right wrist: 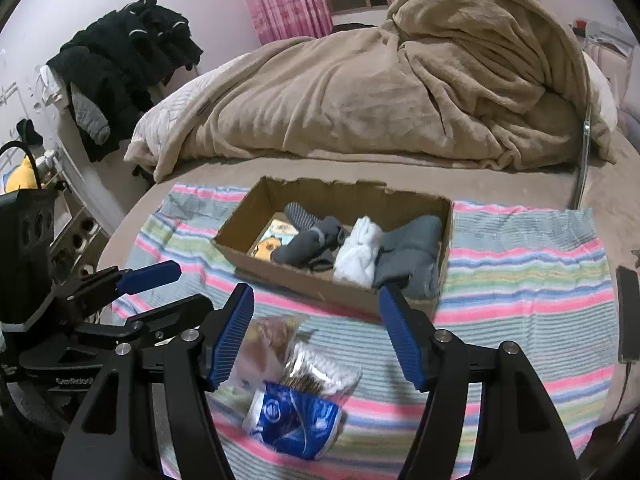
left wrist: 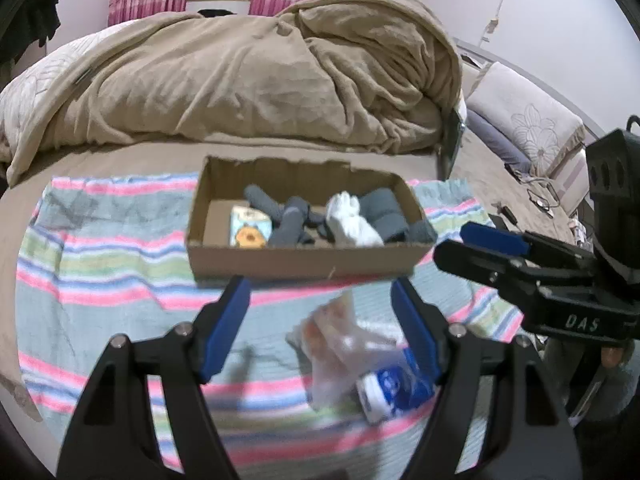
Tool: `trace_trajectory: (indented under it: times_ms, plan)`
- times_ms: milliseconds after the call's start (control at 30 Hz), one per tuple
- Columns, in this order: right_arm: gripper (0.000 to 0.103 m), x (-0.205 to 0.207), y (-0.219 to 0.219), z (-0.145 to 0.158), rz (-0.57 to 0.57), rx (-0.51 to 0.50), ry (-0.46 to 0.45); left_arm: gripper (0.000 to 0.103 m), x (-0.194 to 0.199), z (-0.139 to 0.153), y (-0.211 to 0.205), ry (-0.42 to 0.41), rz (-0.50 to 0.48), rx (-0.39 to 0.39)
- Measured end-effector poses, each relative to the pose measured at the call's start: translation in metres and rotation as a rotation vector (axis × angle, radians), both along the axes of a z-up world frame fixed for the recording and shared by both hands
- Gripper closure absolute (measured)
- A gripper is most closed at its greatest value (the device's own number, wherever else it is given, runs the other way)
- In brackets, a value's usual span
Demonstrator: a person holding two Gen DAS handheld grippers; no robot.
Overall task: Organize objects
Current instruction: 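Grasp the clear snack bag with left tool while right tool grasps blue package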
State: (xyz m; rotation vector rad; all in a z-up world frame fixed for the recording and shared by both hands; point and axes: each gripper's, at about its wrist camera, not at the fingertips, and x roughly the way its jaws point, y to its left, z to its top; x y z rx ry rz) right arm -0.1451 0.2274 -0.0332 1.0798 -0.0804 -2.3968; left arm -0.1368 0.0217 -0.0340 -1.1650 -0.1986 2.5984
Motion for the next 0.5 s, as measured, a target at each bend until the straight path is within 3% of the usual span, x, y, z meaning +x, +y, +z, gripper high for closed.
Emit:
trace_trajectory:
  times_ms: [200,333,500]
  plan:
    - [0.034,0.010,-0.001,-0.011,0.009,0.013,-0.025,0.028,0.015,-0.017,-0.007,-0.039,0.022,0.020]
    - [0.024,0.016,-0.004,-0.024,0.021,0.022,-0.053,0.028,0.021,-0.032,-0.010,-0.069,0.032,0.026]
    - [0.024,0.024,-0.013,-0.047,0.060,0.044,-0.113,0.028,0.024,-0.045,-0.014,-0.099,0.042,0.032]
